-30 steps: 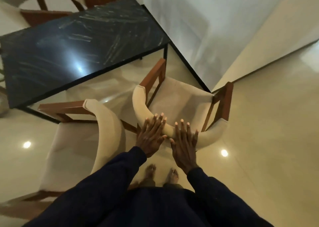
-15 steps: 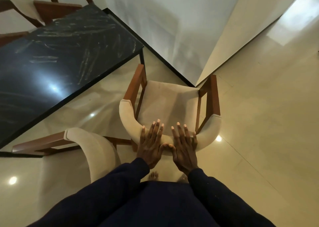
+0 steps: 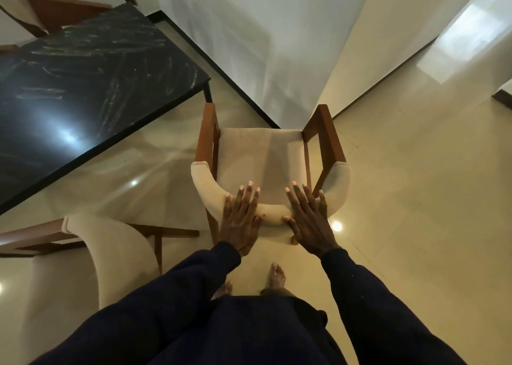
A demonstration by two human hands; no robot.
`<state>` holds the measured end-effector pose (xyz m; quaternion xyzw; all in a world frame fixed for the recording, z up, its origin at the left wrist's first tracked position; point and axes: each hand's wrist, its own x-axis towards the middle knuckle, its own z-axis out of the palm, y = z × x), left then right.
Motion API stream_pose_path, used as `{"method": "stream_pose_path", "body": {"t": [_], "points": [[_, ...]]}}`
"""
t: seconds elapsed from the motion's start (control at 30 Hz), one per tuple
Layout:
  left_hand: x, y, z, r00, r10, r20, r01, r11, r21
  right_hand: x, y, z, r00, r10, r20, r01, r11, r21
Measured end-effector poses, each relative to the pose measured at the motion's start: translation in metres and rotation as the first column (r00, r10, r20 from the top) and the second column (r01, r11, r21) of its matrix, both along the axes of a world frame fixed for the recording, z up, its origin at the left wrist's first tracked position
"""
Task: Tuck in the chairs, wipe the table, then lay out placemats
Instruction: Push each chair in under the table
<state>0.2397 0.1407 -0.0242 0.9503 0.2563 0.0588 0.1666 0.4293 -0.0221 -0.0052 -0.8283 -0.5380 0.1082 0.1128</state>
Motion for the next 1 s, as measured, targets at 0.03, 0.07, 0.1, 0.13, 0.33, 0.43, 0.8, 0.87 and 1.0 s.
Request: {"method": "stream_pose_path", "body": {"t": [0.03,0.07,0.1,0.13,0.33,0.43,0.8,0.87,1.0], "points": [[0.000,-0.001,0.000,1.000,0.014,-0.004,-0.014,1.000,0.015,0.000,0.002,0.000,1.000,-0.001,0.002,0.001,1.000,-0.001],[0.002,-0.003,-0.001,0.999,0.029,-0.013,-0.029,0.999,0.031,0.000,0.005,-0.001,1.000,-0.001,0.005,0.001,1.000,0.000],[0.004,-0.005,-0.001,0.999,0.050,-0.018,-0.049,0.998,0.038,-0.003,0.009,-0.003,1.000,0.001,0.013,-0.001,1.000,0.002],[0.006,-0.006,0.000,0.997,0.074,-0.020,-0.073,0.997,0.037,-0.006,0.014,-0.004,1.000,0.005,0.025,-0.006,1.000,0.006],[0.011,-0.013,0.001,0.991,0.131,-0.028,-0.130,0.990,0.055,-0.020,0.019,-0.009,0.990,-0.019,0.140,0.014,0.999,0.037],[0.009,-0.015,-0.001,0.990,0.136,-0.035,-0.133,0.988,0.079,-0.023,0.018,-0.010,0.990,-0.012,0.141,0.004,0.998,0.063],[0.006,-0.042,0.000,0.979,0.206,0.005,-0.206,0.974,0.095,-0.027,-0.001,-0.017,0.990,0.043,0.135,-0.049,0.998,0.043],[0.004,-0.052,-0.001,0.974,0.225,0.014,-0.225,0.969,0.097,-0.027,-0.010,-0.018,0.988,0.058,0.143,-0.068,0.995,0.066],[-0.002,-0.083,-0.003,0.965,0.262,0.017,-0.262,0.960,0.094,-0.028,-0.032,-0.019,0.987,0.097,0.125,-0.111,0.988,0.108]]}}
